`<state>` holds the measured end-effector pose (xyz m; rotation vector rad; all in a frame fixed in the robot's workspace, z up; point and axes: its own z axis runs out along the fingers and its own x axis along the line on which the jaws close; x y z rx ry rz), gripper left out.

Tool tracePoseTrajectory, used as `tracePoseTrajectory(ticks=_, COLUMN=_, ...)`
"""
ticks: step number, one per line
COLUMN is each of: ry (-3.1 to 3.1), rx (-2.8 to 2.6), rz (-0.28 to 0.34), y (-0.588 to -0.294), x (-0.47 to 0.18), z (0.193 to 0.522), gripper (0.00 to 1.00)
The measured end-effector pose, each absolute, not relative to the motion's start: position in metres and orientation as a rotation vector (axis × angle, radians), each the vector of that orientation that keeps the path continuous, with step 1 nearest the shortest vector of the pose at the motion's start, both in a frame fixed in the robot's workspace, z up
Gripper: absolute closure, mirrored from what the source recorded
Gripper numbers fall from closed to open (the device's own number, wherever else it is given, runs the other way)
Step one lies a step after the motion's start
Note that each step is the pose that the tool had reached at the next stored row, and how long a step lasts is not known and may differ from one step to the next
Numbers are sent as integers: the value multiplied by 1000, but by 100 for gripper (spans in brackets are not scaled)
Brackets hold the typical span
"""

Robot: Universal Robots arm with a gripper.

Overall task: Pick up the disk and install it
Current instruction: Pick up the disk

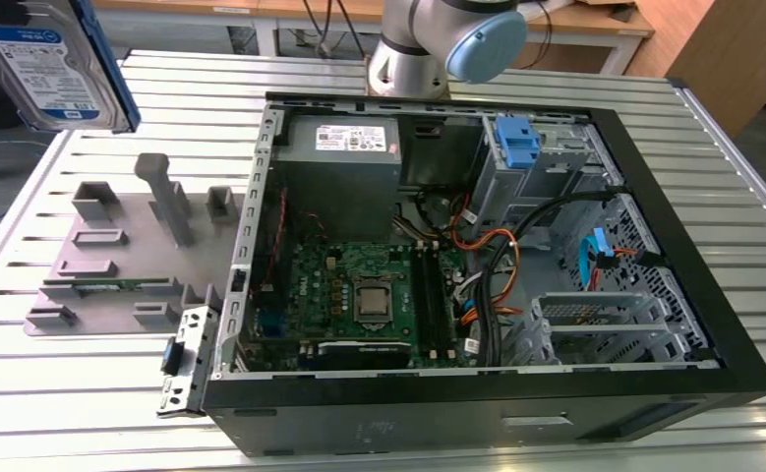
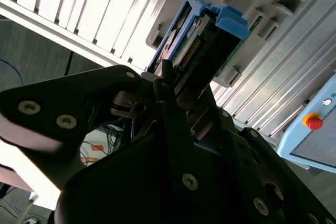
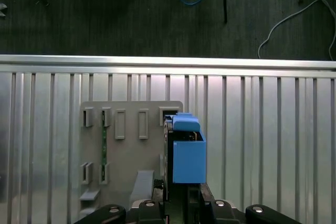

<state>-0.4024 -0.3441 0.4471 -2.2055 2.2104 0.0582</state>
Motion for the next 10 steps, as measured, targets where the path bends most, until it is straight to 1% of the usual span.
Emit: tracePoseTrajectory(ticks=10, ry=2210, rx=-2206, rz=58, y=-344, x=-402, z=456, gripper=65)
